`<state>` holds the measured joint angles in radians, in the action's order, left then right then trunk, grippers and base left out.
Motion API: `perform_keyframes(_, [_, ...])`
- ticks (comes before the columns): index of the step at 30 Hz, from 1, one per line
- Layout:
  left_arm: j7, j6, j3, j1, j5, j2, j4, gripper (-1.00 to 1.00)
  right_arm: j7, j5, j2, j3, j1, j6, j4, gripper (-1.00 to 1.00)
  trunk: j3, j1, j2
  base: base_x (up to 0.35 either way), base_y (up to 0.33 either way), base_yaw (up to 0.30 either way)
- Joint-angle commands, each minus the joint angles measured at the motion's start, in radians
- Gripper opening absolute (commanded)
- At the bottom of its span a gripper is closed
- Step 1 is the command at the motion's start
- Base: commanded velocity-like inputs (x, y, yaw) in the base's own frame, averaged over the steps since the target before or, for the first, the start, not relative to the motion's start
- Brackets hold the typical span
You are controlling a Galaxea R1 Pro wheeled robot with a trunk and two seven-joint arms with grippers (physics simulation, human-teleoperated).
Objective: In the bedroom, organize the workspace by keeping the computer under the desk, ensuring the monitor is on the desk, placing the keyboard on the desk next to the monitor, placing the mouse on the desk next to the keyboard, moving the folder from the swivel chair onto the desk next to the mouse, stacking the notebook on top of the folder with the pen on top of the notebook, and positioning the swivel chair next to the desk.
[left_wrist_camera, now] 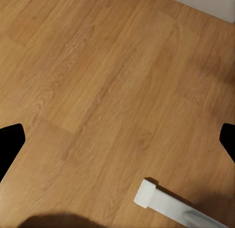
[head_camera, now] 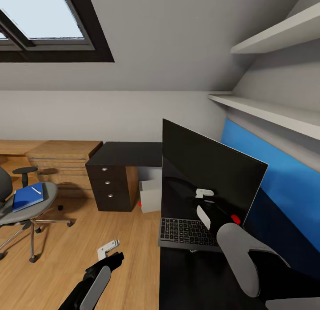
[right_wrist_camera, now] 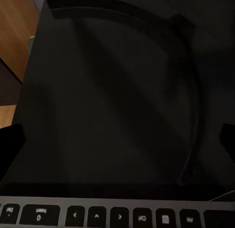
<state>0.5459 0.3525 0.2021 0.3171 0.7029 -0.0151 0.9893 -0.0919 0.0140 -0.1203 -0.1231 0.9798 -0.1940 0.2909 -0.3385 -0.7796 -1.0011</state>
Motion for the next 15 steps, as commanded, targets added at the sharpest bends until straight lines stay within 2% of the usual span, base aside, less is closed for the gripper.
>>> perform_keyframes(1, [0.008,0.002,0.002,0.001,0.007,0.001,0.002,1.0,-0.002,0.001,-0.001,-0.006,0.0,-0.005,0.002,1.0,-0.001,0.0,-0.001,0.0,0.0,0.0])
perform_keyframes(10, [0.007,0.002,0.003,0.0,0.007,0.0,0.002,1.0,-0.002,0.001,-0.001,-0.006,0.0,-0.005,0.002,1.0,-0.001,0.0,-0.001,0.0,0.155,0.0])
perform_keyframes(15, [0.006,0.002,0.002,0.001,0.007,0.001,0.002,1.0,-0.002,0.0,-0.001,-0.006,0.0,-0.007,0.002,1.0,-0.001,0.0,-0.001,0.0,0.044,0.0])
